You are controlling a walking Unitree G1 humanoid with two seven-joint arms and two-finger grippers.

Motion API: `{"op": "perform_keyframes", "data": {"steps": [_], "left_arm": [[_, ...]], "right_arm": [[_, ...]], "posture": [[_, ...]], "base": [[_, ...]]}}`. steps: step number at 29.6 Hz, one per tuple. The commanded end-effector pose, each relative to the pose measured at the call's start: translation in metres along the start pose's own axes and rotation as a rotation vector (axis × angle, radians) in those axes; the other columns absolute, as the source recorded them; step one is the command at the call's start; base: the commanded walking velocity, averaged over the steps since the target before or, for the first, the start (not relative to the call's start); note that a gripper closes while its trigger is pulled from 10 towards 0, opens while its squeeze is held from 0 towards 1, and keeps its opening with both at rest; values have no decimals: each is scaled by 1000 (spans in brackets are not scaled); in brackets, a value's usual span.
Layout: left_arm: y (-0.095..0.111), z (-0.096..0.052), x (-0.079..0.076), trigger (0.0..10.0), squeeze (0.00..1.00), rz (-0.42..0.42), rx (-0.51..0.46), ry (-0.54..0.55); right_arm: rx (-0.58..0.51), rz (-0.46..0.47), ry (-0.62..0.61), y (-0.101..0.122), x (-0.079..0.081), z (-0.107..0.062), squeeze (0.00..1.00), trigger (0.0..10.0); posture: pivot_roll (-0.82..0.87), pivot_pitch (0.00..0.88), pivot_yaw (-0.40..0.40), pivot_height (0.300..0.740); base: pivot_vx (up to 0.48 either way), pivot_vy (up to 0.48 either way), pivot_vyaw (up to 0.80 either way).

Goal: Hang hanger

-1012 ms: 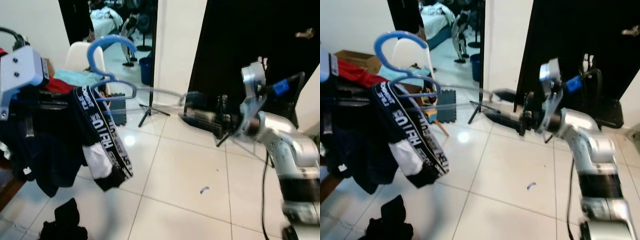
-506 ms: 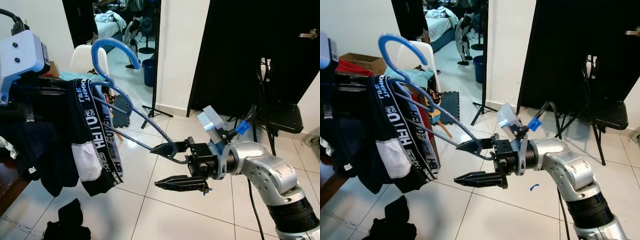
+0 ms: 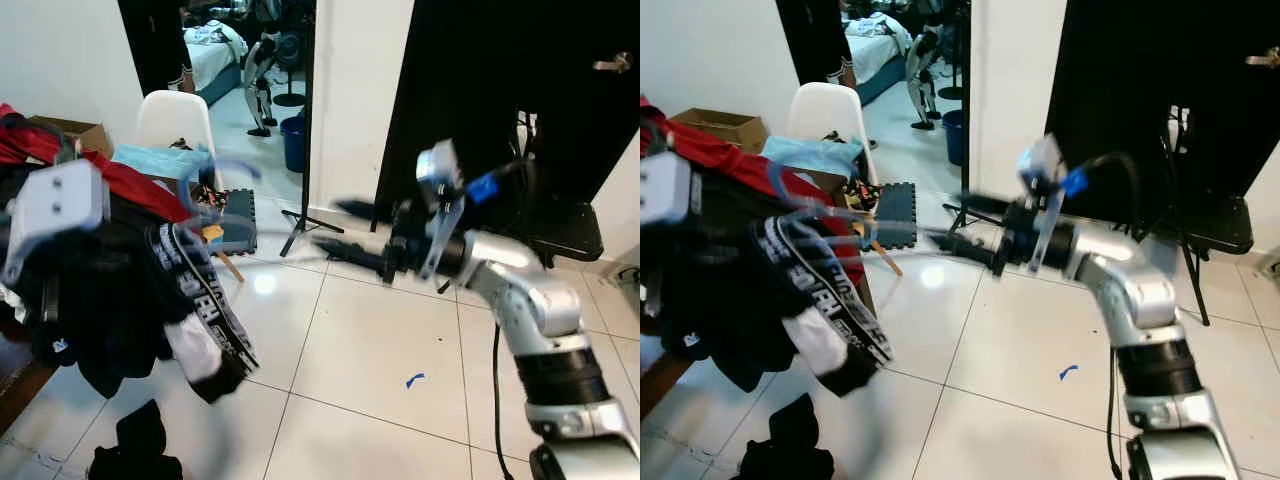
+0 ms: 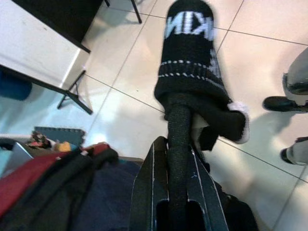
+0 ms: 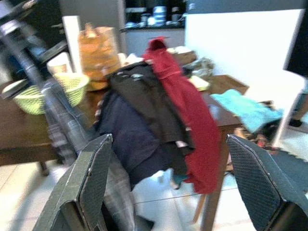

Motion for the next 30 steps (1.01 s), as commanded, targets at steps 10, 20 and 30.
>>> {"op": "perform_keyframes", "data": {"steps": [10,20,30], "left_arm": [[16,-37,51,0,0,46,-49,308],[35,-35,64,0,0,34,-179,399],[55,8,36,0,0,32,-291,173]], "right_arm": [[-96,26,38,24,-3,-18,0,10000],[-60,123,539,11,92,-22,0,10000],[-36,44,411,-7,94,39,0,10000]], "posture": [[-37,0,-5,740],[-35,0,-6,740],[-54,0,5,740]], "base": [[0,0,0],[0,0,0],[0,0,0]]}}
Point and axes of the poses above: a point about 5 cm out from each wrist's last joint towards the gripper, its own z axis pointing out of the wrist towards the gripper, its own y axis along the axis of the wrist's last joint, x = y × z, the point moved 5 cm from there along z, pointing out of the wrist towards the gripper, and after that the axes turned 9 degrees about -z, right-handed, at the moved point
